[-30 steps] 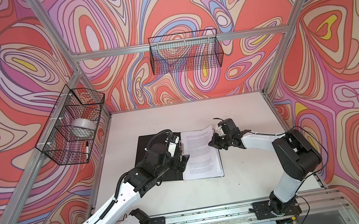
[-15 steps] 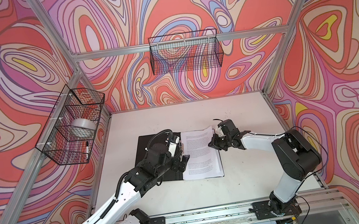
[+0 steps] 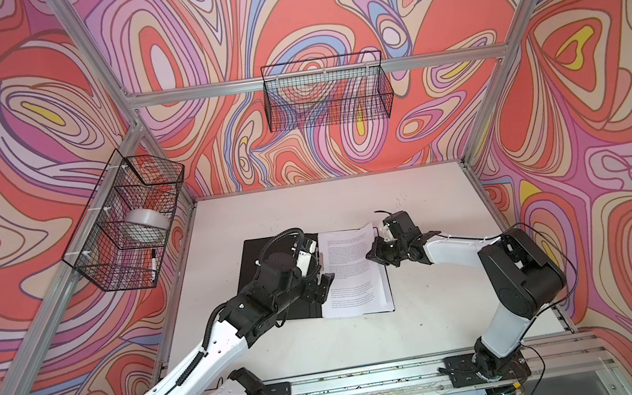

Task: Put the files into the folder

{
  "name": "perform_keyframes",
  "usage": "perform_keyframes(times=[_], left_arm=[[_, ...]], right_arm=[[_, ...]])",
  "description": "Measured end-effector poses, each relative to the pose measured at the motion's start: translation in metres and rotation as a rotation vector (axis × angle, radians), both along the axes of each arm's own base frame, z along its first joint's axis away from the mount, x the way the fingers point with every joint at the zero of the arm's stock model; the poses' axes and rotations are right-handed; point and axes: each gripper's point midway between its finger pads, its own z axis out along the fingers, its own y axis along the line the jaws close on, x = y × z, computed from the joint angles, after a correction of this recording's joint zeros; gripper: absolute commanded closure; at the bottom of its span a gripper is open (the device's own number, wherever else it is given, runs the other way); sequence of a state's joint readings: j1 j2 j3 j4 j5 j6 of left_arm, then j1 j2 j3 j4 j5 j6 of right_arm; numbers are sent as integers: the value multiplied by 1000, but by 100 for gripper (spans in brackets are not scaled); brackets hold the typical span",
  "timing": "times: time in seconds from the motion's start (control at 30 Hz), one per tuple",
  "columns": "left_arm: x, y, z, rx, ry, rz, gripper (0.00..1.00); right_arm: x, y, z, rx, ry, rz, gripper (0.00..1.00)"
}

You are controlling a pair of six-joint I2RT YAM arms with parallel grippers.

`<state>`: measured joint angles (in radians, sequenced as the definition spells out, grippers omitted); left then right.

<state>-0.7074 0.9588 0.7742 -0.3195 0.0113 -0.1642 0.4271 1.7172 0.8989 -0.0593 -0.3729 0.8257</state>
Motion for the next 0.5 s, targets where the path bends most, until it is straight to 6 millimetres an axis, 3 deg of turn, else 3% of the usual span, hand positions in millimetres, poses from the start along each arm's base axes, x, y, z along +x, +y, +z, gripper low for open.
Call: perform_keyframes(times=[0.3, 0.5], left_arm=[[0, 0, -1, 2, 2, 0, 0], [1, 0, -4, 9, 10, 1, 0]], right_arm=[[-2, -3, -4, -19, 16, -15, 60], [-5, -7, -7, -45, 30, -21, 43]])
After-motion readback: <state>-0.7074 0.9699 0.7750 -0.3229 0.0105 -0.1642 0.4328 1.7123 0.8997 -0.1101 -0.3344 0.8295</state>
